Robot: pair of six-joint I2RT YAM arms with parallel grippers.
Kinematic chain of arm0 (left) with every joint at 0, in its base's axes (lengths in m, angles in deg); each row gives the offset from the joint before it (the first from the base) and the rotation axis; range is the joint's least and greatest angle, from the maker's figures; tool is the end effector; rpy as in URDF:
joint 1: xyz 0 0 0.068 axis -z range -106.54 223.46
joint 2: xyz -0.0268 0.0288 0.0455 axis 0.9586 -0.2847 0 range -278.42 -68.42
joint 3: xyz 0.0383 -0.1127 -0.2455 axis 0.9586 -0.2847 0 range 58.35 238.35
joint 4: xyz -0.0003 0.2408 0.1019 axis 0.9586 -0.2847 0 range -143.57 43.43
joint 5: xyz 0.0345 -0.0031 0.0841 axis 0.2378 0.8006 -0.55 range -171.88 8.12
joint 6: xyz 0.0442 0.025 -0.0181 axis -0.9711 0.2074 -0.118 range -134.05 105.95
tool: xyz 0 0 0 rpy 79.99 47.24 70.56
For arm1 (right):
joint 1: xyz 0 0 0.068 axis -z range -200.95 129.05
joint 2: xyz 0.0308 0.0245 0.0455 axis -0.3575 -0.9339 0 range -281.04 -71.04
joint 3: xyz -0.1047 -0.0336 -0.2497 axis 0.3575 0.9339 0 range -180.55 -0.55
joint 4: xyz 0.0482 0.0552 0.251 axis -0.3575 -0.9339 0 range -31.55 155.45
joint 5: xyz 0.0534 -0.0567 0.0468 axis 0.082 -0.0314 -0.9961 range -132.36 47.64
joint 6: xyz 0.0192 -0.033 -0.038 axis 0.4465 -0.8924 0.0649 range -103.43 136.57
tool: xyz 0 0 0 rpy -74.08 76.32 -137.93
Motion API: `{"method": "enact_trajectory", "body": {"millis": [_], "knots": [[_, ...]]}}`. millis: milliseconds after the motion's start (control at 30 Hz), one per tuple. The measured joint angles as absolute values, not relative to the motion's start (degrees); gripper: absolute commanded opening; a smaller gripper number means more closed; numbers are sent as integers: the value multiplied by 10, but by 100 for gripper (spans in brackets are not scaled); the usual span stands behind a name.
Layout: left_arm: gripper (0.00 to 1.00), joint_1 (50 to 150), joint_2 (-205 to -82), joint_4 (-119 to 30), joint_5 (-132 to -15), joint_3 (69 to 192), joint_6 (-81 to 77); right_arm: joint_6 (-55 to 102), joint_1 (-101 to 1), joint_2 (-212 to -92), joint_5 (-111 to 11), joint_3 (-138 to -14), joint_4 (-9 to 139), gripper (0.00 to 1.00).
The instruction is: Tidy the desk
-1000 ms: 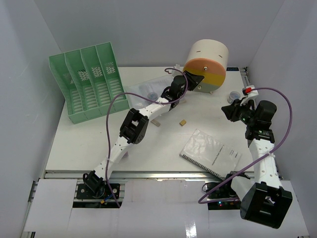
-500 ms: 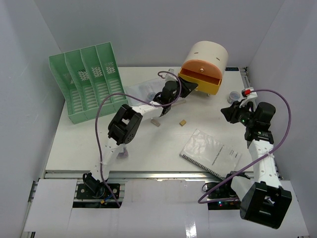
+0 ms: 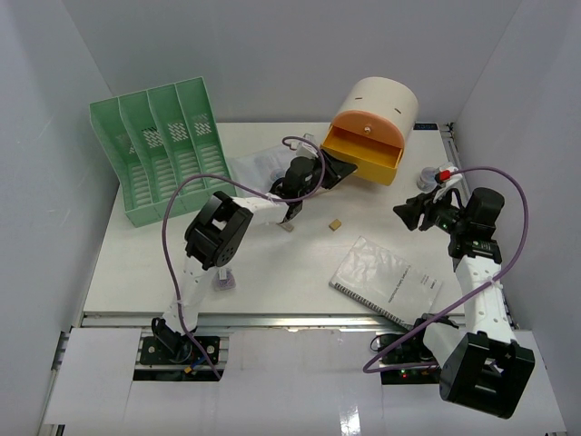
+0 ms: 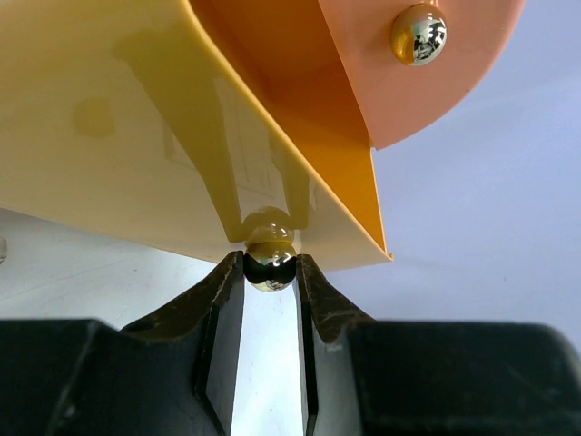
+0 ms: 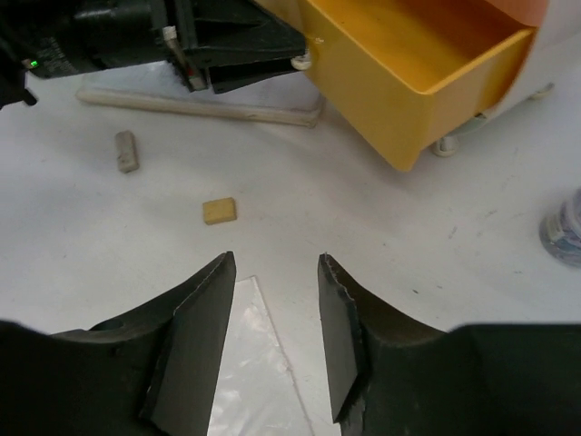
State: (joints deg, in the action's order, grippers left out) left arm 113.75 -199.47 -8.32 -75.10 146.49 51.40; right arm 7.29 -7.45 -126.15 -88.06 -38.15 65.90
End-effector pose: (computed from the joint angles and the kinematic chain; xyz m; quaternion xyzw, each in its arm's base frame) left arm 0.3959 -0.3413 0.1809 -0.1207 0.7251 -0.5656 0.3737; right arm 0.2152 -0.0255 0.2846 -0.2034 0.7491 0.1979 0.5986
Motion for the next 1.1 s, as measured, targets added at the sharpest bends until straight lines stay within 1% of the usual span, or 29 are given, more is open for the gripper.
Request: {"method": "enact_trajectory", "body": {"millis": [100,167,233,333,400,500,633,733,867,967,1033,1067,1100], "knots": [[64,1133,-1989,-86,-736,1460,513,32,-75,-1263,-931,-382,633,68],[74,1128,-1985,-88,-723,1457,514,7,-75,-1265,-958,-382,619,69],[86,1122,-1974,-92,-704,1446,508,-10,-75,-1272,-971,-382,611,69],[91,1115,-1948,-99,-681,1425,491,-22,-75,-1286,-969,-382,601,69],[96,1108,-1912,-116,-671,1401,465,-24,-77,-1300,-950,-387,591,69],[98,1099,-1840,-142,-663,1357,412,-21,-81,-1324,-895,-405,579,70],[98,1085,-1701,-190,-665,1282,312,-4,-83,-1346,-791,-432,578,74],[98,1076,-1594,-229,-677,1227,224,25,-83,-1367,-703,-455,581,83],[98,1066,-1450,-311,-702,1146,101,89,-84,-1445,-591,-522,585,90],[98,1061,-1363,-360,-732,1091,16,125,-88,-1529,-511,-595,584,94],[98,1061,-1315,-393,-753,1053,-26,141,-92,-1588,-470,-646,582,98],[98,1061,-1298,-405,-761,1038,-44,147,-95,-1617,-450,-671,579,92],[98,1061,-1284,-422,-769,1025,-62,151,-98,-1648,-430,-698,575,90]]}}
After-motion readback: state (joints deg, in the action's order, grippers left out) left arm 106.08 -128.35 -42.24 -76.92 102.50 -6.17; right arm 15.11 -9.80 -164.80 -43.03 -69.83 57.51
